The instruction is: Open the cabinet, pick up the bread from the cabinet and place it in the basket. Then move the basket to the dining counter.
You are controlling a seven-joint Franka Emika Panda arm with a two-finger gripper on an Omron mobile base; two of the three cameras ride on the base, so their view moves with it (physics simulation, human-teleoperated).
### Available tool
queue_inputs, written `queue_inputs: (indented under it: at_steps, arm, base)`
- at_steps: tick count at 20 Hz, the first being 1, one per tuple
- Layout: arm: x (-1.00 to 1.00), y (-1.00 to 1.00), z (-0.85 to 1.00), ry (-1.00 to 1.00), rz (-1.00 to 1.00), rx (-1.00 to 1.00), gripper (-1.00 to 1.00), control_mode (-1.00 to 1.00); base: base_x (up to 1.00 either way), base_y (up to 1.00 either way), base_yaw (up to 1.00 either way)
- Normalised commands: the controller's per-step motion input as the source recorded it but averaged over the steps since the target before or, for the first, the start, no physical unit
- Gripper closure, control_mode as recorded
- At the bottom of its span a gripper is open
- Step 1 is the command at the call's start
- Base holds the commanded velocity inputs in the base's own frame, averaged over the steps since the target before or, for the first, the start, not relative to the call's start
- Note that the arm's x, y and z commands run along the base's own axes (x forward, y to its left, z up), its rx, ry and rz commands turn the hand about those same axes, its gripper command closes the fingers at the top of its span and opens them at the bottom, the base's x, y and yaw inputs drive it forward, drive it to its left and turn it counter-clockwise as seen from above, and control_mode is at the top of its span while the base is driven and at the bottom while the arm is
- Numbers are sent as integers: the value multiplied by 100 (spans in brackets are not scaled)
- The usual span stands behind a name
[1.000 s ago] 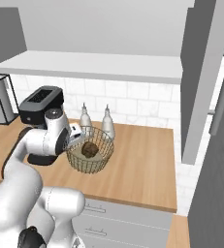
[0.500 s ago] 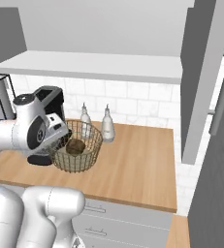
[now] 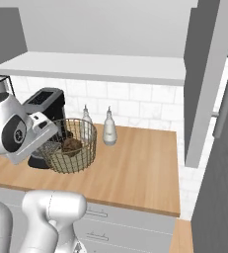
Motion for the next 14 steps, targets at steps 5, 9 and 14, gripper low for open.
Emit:
queue_inputs:
  at_steps: [5, 9, 14]
  arm:
    - [0, 0, 0, 0, 0, 0, 100, -100]
    - [0, 0, 0, 0, 0, 0, 100, -100]
    - [-9, 0, 0, 0, 0, 0, 100, 100]
  base:
    - [0, 0, 0]
    - [0, 0, 0]
    - [-37, 0, 0]
